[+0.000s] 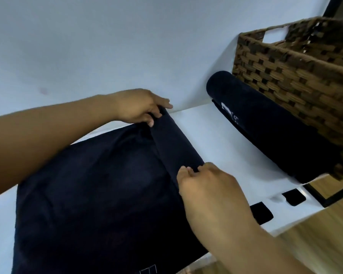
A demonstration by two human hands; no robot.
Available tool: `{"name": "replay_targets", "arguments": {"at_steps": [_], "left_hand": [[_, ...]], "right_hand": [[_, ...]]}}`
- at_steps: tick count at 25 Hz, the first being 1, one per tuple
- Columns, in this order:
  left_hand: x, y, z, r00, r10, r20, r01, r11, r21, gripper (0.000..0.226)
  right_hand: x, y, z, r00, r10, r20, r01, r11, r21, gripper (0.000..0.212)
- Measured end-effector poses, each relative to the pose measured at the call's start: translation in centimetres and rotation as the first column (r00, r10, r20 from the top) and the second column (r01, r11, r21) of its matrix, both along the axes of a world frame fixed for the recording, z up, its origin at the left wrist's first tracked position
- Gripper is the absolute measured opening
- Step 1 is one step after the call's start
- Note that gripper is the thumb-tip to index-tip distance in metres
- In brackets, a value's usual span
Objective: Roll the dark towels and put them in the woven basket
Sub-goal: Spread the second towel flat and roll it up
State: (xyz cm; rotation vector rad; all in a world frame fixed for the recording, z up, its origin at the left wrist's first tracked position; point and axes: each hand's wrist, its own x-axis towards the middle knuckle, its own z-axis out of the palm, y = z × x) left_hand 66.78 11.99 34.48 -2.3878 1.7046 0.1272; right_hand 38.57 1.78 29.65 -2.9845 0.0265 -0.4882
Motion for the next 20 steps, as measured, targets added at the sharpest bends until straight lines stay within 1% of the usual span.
{"name": "replay_targets", "arguments": {"at_steps": [1, 2, 3, 4, 5, 6, 7, 9, 11, 12, 14, 16, 17, 18, 20], "left_hand": [[-0.1, -1.5, 0.8, 0.999, 0.028, -0.027, -0.026, 0.995, 0.094, 0.011], [0.0, -3.0, 1.0, 0.997, 0.060, -0.042, -0.053, 0.988, 0.147, 0.017], [0.3, -4.1, 0.9, 0.996, 0.084, -0.040, -0.075, 0.979, 0.189, 0.027], [0.4, -5.0, 0.8, 0.995, 0.091, -0.036, -0.081, 0.972, 0.219, 0.036], [0.4, -5.7, 0.7, 0.995, 0.097, -0.031, -0.085, 0.961, 0.262, 0.051], [0.4, -6.2, 0.6, 0.995, 0.094, -0.019, -0.082, 0.942, 0.325, 0.066], [0.4, -6.5, 0.4, 0.997, 0.075, -0.006, -0.067, 0.915, 0.397, 0.075], [0.3, -6.9, 0.1, 1.000, 0.012, 0.005, -0.013, 0.865, 0.502, 0.078], [0.6, -7.4, -0.5, 0.999, -0.017, -0.037, 0.034, 0.837, 0.546, 0.075], [1.0, -7.5, -0.8, 0.998, -0.018, -0.052, 0.044, 0.836, 0.548, 0.073], [1.7, -7.5, -1.2, 0.998, -0.009, -0.068, 0.043, 0.854, 0.519, 0.070], [2.1, -7.7, -1.4, 0.996, -0.017, -0.090, 0.056, 0.891, 0.451, 0.064], [1.9, -8.0, -1.5, 0.995, -0.024, -0.093, 0.060, 0.913, 0.404, 0.061], [1.7, -8.2, -1.6, 0.995, -0.023, -0.093, 0.054, 0.935, 0.350, 0.060], [1.4, -8.1, -1.7, 0.994, 0.004, -0.105, 0.021, 0.973, 0.229, 0.057]], "right_hand": [[0.8, -0.9, 1.5, 0.997, 0.033, -0.074, -0.030, 0.999, 0.030, 0.039], [1.5, -1.6, 2.6, 0.986, 0.042, -0.159, -0.036, 0.999, 0.039, 0.045], [2.3, -2.1, 2.9, 0.973, 0.063, -0.223, -0.060, 0.998, 0.017, 0.039], [2.8, -2.7, 2.5, 0.972, 0.078, -0.221, -0.069, 0.996, 0.049, 0.032], [2.9, -2.8, 1.9, 0.977, 0.084, -0.198, -0.053, 0.986, 0.155, 0.029], [2.8, -2.8, 1.3, 0.983, 0.068, -0.169, -0.021, 0.964, 0.264, 0.032], [2.4, -2.8, 0.6, 0.989, 0.030, -0.142, 0.023, 0.935, 0.355, 0.040], [1.7, -2.7, -0.3, 0.991, -0.040, -0.131, 0.096, 0.887, 0.453, 0.067], [0.6, -2.8, -1.0, 0.972, -0.082, -0.218, 0.185, 0.839, 0.511, 0.083], [0.1, -2.9, -1.2, 0.958, -0.080, -0.274, 0.214, 0.837, 0.504, 0.087], [-0.5, -3.1, -1.2, 0.947, -0.056, -0.315, 0.214, 0.842, 0.495, 0.087], [-0.6, -3.5, -1.2, 0.944, -0.061, -0.325, 0.224, 0.841, 0.493, 0.083], [-0.6, -4.0, -1.3, 0.949, -0.087, -0.304, 0.236, 0.833, 0.500, 0.082], [-0.4, -4.4, -1.4, 0.946, -0.112, -0.305, 0.251, 0.849, 0.465, 0.081], [0.3, -4.4, -1.8, 0.946, -0.190, -0.262, 0.267, 0.916, 0.300, 0.081]]}}
